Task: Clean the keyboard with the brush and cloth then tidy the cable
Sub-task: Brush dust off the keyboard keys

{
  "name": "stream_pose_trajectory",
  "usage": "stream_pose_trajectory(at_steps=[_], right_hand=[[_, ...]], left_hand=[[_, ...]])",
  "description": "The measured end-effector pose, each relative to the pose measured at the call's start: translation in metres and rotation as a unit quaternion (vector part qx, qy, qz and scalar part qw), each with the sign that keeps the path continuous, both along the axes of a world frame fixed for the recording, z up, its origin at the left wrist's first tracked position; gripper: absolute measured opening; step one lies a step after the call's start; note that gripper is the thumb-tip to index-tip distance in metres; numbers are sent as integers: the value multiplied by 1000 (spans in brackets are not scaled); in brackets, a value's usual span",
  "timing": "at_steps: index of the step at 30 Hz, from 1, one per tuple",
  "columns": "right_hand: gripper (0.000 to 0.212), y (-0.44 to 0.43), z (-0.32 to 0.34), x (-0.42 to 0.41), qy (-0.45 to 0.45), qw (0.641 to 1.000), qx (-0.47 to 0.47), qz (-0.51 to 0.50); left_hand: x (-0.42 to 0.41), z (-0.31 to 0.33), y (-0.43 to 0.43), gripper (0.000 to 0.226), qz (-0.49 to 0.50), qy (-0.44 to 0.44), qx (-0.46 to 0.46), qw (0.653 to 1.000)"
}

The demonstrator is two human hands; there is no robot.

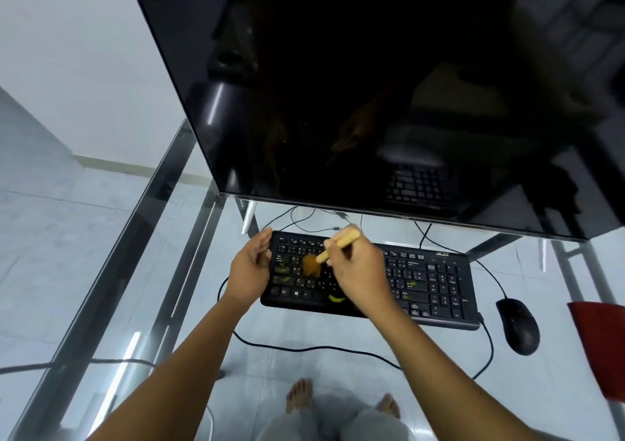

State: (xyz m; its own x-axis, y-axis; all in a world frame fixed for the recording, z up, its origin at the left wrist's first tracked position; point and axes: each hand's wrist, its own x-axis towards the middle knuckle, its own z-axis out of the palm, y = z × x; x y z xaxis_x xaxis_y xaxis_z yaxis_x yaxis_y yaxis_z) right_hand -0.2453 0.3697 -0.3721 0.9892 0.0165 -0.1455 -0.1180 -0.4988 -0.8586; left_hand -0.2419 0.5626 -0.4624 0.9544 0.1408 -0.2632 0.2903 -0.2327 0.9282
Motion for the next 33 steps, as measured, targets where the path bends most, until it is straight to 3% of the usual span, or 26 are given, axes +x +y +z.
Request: stream_pose_trajectory(at_steps=[2, 4, 7, 9, 11, 14, 18, 20, 22, 24, 26, 28, 29, 32, 33], right_hand=[[7, -12, 0, 2, 109, 990, 92, -2], [5, -23, -4, 2, 157, 984, 76, 16], [7, -33, -4, 12, 51, 992, 65, -91], [5, -29, -2, 17, 86, 988, 115, -61], [7, -22, -3, 19, 121, 989, 87, -1], [5, -19, -3, 26, 10, 996, 27, -82], [8, -12, -3, 26, 112, 991, 68, 32], [7, -9, -5, 22, 55, 998, 22, 0], [7, -16, -4, 18, 1, 998, 26, -62], [7, -23, -4, 14, 45, 997, 59, -14], [7, -32, -7, 9, 59, 998, 32, 5], [17, -46, -8, 7, -16, 996, -19, -81], [17, -54, -7, 7, -27, 993, 4, -118], [4, -64, -9, 1, 89, 987, 122, -61], [6, -67, -13, -2, 97, 990, 95, -45]], left_hand=[[-3, -1, -2, 46, 1, -16, 38, 999], [-7, -2, -4, 44, -1, -43, 91, 995], [-9, -4, -8, 44, 6, -63, 122, 990], [-9, -5, -10, 44, 13, -66, 118, 991], [-10, -3, -10, 45, 14, -63, 119, 991], [-9, 1, -9, 45, 4, -62, 136, 989], [-11, 3, -10, 46, 4, -66, 145, 987], [-12, 4, -9, 45, 8, -60, 153, 986], [-10, 8, -14, 44, -16, -48, 175, 983], [-6, 11, -22, 45, -52, -64, 232, 969], [-3, 13, -33, 47, -75, -108, 292, 947], [-1, 19, -44, 48, -109, -134, 309, 935], [-1, 22, -49, 50, -134, -136, 307, 933], [1, 29, -59, 72, -231, -117, 311, 914], [1, 30, -62, 81, -259, -110, 322, 904]])
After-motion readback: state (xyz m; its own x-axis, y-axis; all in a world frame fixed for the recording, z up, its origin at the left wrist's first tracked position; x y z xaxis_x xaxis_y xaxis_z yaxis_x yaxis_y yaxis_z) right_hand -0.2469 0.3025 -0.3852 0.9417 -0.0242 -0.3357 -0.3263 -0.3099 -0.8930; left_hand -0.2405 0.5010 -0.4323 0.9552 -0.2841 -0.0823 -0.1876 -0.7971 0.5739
